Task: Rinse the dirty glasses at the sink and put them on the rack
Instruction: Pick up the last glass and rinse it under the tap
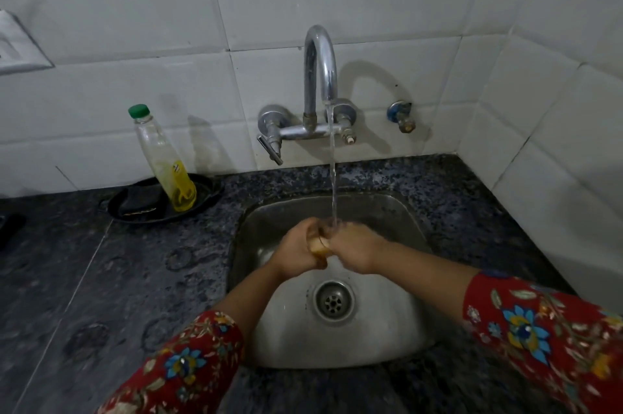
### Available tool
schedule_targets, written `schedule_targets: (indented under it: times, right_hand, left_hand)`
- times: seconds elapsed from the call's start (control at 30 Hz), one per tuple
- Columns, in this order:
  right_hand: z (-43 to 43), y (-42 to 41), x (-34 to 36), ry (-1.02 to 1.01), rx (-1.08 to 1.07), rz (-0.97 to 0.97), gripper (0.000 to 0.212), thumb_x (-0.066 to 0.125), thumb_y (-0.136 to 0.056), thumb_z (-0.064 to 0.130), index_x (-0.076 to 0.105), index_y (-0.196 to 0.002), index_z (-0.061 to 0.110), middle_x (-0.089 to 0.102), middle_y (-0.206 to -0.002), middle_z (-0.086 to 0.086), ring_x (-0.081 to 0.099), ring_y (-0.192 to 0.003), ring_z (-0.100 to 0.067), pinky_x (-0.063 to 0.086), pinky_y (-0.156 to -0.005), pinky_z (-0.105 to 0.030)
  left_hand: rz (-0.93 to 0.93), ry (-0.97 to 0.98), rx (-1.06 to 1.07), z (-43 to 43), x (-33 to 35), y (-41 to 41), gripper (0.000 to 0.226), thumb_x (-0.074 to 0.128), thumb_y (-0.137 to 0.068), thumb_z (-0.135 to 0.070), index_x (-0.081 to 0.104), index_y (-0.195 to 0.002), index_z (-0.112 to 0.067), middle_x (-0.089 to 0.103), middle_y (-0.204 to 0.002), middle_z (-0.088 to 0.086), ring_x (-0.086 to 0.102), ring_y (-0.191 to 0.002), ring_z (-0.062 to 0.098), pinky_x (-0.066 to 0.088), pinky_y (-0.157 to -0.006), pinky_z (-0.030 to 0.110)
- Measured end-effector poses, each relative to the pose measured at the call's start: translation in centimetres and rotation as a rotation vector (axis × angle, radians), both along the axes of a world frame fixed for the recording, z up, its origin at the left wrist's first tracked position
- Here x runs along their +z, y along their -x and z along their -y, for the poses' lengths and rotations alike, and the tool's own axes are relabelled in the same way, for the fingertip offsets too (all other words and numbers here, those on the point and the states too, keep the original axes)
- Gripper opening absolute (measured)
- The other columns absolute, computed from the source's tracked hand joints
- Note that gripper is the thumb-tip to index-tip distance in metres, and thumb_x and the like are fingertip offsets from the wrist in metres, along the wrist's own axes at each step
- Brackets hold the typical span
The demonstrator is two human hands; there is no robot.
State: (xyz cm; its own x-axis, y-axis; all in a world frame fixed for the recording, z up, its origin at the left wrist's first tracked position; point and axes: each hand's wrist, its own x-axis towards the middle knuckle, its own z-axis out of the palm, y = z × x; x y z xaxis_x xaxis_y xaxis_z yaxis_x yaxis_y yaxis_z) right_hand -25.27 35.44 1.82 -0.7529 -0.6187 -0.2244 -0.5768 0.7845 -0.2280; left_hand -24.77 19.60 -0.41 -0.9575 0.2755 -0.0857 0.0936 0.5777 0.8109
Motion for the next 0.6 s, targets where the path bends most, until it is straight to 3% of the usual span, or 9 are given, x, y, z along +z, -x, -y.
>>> schedule_targets:
  times: [0.03,0.1,0.17,0.23,0.27,0.4,0.5,0.6]
  right_hand:
    - [0.6,-0.7,-0.2,0.219,-0.13,0.186,0.009,0.058,-0.077,0.027,0.067,-0.08,0.028,0.063,-0.095,-0.009,0.059,-0.087,-0.022,0.047,-0.084,-0.043]
    - [1.7,-1.4,-0.9,0.614,-0.266,0.332,0.01,0.057,-0.073,0.015,0.061,-0.065,0.016,0.053,-0.077,-0.014,0.05,-0.071,-0.02,0.043,-0.071,-0.042]
    - [2.4,-2.2,-1.1,0.811,-0.458,0.64,0.01,0.055,-0.078,-0.005,0.064,-0.084,-0.004,0.057,-0.085,-0.02,0.052,-0.074,-0.016,0.047,-0.068,-0.031]
    - [2.5,-3.0,-1.3,0.97,-0.621,0.765,0.026,0.057,-0.08,-0.015,0.063,-0.103,-0.005,0.065,-0.093,-0.016,0.059,-0.078,-0.011,0.052,-0.067,-0.018]
    - [2.4,-3.4,-1.5,1.059,-0.703,0.878,0.03,0.058,-0.08,-0.015,0.063,-0.107,-0.002,0.066,-0.091,-0.013,0.062,-0.078,-0.012,0.054,-0.066,-0.018]
    - [1.6,-4.0,-2.0,1.236,-0.981,1.219,0.024,0.057,-0.085,-0.01,0.063,-0.104,0.004,0.066,-0.094,-0.009,0.064,-0.089,-0.018,0.055,-0.082,-0.028]
    - [0.6,-4.3,-2.6,1.207,-1.058,1.289,0.019,0.051,-0.092,-0.003,0.066,-0.096,0.008,0.071,-0.093,-0.007,0.065,-0.092,-0.018,0.052,-0.084,-0.029]
    - [-0.3,-4.7,-2.7,1.236,-1.059,1.288,0.02,0.048,-0.094,0.0,0.065,-0.1,0.006,0.072,-0.094,-0.008,0.066,-0.093,-0.019,0.052,-0.082,-0.028]
  left_hand:
    - [0.002,0.06,0.023,0.1,0.1,-0.3,0.066,0.076,-0.051,-0.015,0.057,-0.113,-0.024,0.063,-0.109,-0.003,0.062,-0.102,0.018,0.054,-0.086,0.036]
    - [0.008,0.232,0.065,0.5,0.5,-0.8,0.071,0.078,-0.053,-0.019,0.052,-0.119,-0.028,0.062,-0.113,-0.004,0.061,-0.103,0.019,0.052,-0.085,0.036]
    - [-0.042,0.437,0.05,1.2,1.0,-1.1,0.066,0.079,-0.055,-0.024,0.051,-0.116,-0.027,0.061,-0.114,-0.003,0.06,-0.104,0.021,0.052,-0.081,0.036]
    - [-0.092,0.643,-0.015,1.6,1.8,-1.4,0.06,0.079,-0.059,-0.026,0.052,-0.112,-0.026,0.059,-0.115,-0.002,0.057,-0.107,0.023,0.05,-0.079,0.038]
    - [-0.104,0.735,-0.054,1.7,2.2,-1.5,0.06,0.079,-0.061,-0.027,0.052,-0.114,-0.025,0.057,-0.117,-0.001,0.056,-0.11,0.024,0.049,-0.08,0.039]
    - [-0.089,1.094,-0.165,1.5,3.2,-1.4,0.06,0.074,-0.074,-0.025,0.047,-0.127,-0.022,0.051,-0.128,0.002,0.047,-0.119,0.026,0.045,-0.084,0.038]
    - [-0.072,1.309,-0.184,1.3,3.6,-1.5,0.055,0.067,-0.081,-0.026,0.044,-0.131,-0.019,0.048,-0.132,0.005,0.045,-0.12,0.027,0.047,-0.084,0.038]
    - [-0.081,1.328,-0.145,1.3,3.7,-1.6,0.055,0.065,-0.082,-0.026,0.043,-0.132,-0.02,0.046,-0.133,0.004,0.043,-0.122,0.026,0.046,-0.083,0.038]
